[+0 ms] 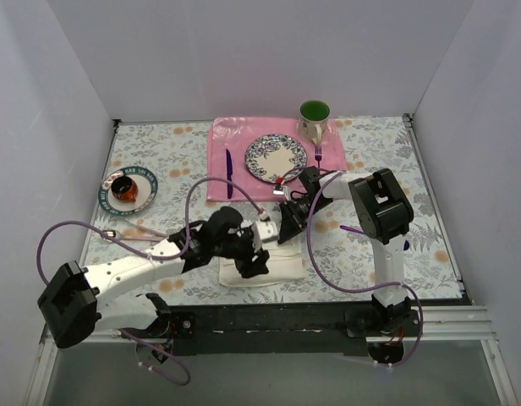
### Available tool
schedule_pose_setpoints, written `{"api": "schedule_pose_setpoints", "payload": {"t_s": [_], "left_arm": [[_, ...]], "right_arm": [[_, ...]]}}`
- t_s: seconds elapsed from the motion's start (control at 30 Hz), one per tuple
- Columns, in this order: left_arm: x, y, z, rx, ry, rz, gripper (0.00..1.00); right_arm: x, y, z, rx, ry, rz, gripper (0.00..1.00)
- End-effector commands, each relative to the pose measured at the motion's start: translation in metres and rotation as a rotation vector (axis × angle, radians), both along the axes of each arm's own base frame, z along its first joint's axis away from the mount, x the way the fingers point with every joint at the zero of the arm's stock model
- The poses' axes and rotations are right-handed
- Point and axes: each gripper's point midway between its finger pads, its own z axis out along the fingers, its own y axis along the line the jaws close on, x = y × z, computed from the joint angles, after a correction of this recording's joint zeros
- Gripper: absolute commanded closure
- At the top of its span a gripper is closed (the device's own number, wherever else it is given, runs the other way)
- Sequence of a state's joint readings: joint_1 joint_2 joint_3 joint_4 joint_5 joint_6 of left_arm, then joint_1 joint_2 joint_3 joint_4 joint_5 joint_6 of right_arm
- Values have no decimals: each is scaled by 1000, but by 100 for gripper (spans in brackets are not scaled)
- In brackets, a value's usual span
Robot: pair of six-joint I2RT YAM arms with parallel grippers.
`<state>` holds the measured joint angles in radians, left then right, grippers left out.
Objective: Fold the napkin into a case and place the utensils inside
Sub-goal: Pick up the 2/3-rectangle-folded napkin from the center of the board.
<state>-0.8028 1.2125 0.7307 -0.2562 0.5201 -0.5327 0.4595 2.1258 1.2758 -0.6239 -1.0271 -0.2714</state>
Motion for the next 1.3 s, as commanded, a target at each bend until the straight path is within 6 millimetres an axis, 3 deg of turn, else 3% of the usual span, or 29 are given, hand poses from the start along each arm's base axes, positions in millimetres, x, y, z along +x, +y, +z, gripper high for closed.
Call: {"api": "schedule_pose_setpoints", "payload": {"t_s": [0.0,0.17,0.37,0.83,1.13,1.27], "left_arm": [[-9,20,-44,259,-356,-42,45],[-31,11,-58,325,-498,-104,45],[-56,9,-75,359,-547,-218,48],[-48,24,-105,487,-587,-214,60],[-52,9,-78,398,-546,-167,86],[-54,7,-75,386,-526,-169,94]], "right_arm": [[2,-10,-16,-64,-63,8,71],[3,-10,-17,-69,-68,11,71],[3,-11,-17,-71,-75,18,71],[3,-12,-17,-70,-92,30,71],[1,-15,-20,-76,-99,38,71],[0,-15,-20,-75,-98,43,71]]}}
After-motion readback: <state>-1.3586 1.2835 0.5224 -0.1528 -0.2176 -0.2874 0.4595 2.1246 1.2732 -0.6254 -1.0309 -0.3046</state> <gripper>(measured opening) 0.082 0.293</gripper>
